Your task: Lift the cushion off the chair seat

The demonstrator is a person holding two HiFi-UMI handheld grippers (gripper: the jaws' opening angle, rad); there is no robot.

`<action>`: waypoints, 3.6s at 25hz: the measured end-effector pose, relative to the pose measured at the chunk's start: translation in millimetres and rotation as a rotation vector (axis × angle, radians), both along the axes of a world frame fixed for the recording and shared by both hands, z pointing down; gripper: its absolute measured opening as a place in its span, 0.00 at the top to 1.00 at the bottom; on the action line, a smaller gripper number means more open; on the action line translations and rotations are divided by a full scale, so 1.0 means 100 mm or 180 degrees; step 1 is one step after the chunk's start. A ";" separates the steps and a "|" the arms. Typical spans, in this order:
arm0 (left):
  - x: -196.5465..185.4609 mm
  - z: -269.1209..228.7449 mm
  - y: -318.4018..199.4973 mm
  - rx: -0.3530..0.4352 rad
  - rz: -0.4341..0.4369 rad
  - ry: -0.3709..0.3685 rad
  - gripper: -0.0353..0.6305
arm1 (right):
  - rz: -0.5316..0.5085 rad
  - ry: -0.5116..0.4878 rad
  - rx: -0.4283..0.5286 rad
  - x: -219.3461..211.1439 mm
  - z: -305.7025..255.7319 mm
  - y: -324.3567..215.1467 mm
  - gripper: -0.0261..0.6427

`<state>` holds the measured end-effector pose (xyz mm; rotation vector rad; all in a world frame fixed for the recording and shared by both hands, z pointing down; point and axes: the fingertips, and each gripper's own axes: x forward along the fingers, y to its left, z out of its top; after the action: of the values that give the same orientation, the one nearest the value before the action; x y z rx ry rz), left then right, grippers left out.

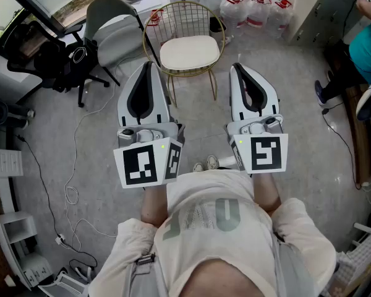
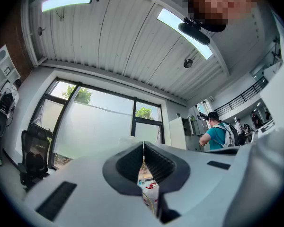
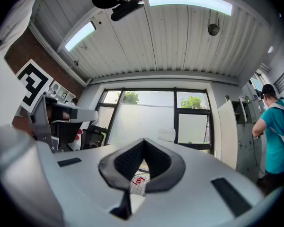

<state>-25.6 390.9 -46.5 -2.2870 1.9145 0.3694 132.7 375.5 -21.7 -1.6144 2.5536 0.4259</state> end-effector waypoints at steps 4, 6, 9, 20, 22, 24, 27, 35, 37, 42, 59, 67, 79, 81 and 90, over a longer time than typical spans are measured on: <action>-0.03 -0.01 0.01 0.0012 0.0009 0.0002 0.92 | 0.0013 0.0021 0.0014 -0.02 -0.01 0.02 0.94; -0.08 -0.02 0.00 0.0025 0.0009 0.0016 0.92 | 0.0032 0.0045 0.0030 -0.04 0.00 0.02 0.94; -0.15 -0.02 -0.03 0.0036 0.0007 0.0048 0.92 | 0.0064 0.0067 0.0046 -0.06 -0.01 0.01 0.94; -0.42 0.01 -0.11 0.0058 0.0085 0.0150 0.92 | 0.0075 0.0015 0.0021 -0.25 -0.03 0.01 0.94; -0.47 0.02 -0.12 0.0079 0.0096 0.0175 0.92 | 0.0083 0.0026 -0.0011 -0.27 0.01 0.01 0.94; -0.53 0.04 -0.13 0.0073 0.0102 0.0215 0.92 | 0.0110 0.0024 -0.0061 -0.28 0.06 0.01 0.94; -0.63 0.08 -0.15 0.0053 0.0072 0.0237 0.92 | 0.0139 0.0006 -0.0121 -0.26 0.13 0.01 0.94; -0.67 0.21 -0.33 0.0064 -0.0028 0.0191 0.92 | 0.0194 -0.0048 -0.0144 -0.12 0.31 -0.18 0.94; -0.64 0.23 -0.39 0.0124 -0.0037 0.0145 0.92 | 0.0164 -0.0098 -0.0100 -0.11 0.35 -0.28 0.94; -0.55 0.27 -0.88 0.0192 -0.0018 0.0061 0.92 | 0.0107 -0.0203 0.0047 -0.09 0.38 -0.71 0.94; -0.25 -0.09 -3.40 0.0284 -0.0087 -0.0099 0.92 | -0.0427 -0.0113 0.0017 -0.24 0.12 -3.38 0.94; -0.33 -0.12 -4.16 0.0234 -0.0277 -0.0090 0.92 | -0.0772 -0.0223 -0.0088 -0.48 0.13 -4.16 0.94; -0.47 -0.18 -4.62 0.0264 -0.0182 -0.0013 0.93 | -0.0660 -0.0259 -0.0154 -0.60 0.10 -4.62 0.94; -0.51 -0.21 -4.64 0.0305 -0.0167 -0.0021 0.93 | -0.0596 -0.0273 -0.0072 -0.61 0.03 -4.65 0.94; -0.53 -0.12 -4.75 0.0278 -0.0047 -0.0075 0.93 | -0.0564 -0.0433 0.0016 -0.72 -0.04 -4.81 0.94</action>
<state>-78.7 -83.7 -58.8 -2.2113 1.8646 0.4138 61.2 -105.4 -25.6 -1.3500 2.5613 0.2951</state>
